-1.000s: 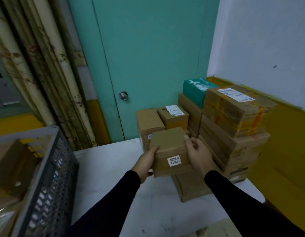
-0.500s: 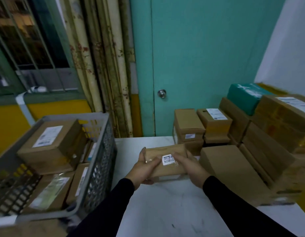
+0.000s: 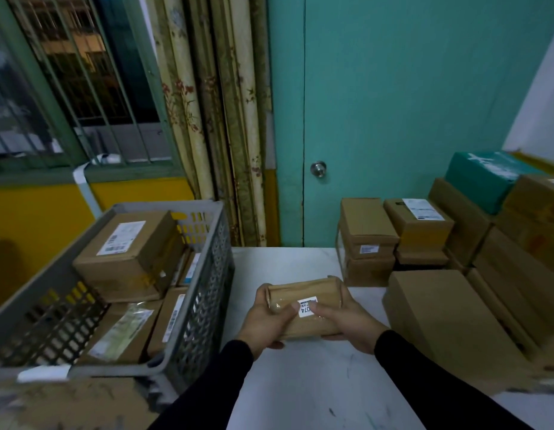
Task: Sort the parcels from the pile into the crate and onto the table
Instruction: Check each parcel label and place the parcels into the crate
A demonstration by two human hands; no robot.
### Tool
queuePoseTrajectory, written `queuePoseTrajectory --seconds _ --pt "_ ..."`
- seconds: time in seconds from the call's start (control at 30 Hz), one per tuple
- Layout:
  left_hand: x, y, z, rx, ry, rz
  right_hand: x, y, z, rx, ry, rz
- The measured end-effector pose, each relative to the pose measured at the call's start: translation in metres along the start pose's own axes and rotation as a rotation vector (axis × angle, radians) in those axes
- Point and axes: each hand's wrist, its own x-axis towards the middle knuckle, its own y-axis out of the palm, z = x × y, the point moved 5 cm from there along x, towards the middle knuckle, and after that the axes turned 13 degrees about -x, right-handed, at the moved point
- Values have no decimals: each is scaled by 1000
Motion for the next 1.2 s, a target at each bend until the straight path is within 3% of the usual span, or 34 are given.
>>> queuePoseTrajectory --seconds 0.47,0.53,0.63,0.77,0.97,1.2 --pt "5 26 -5 43 69 42 -7 -24 -12 125 -29 -77" --pt "4 30 -6 -18 17 57 -8 -28 -11 208 -36 -82" --pt "5 29 -3 -304 -174 24 -8 -34 -7 347 -56 -76" --pt "16 24 11 -513 -335 53 -9 -34 1 329 -50 -54" --pt "19 17 2 -492 -174 110 -13 -28 4 486 42 21" --pt "9 17 -12 -383 -36 214 -15 -25 4 377 75 82"
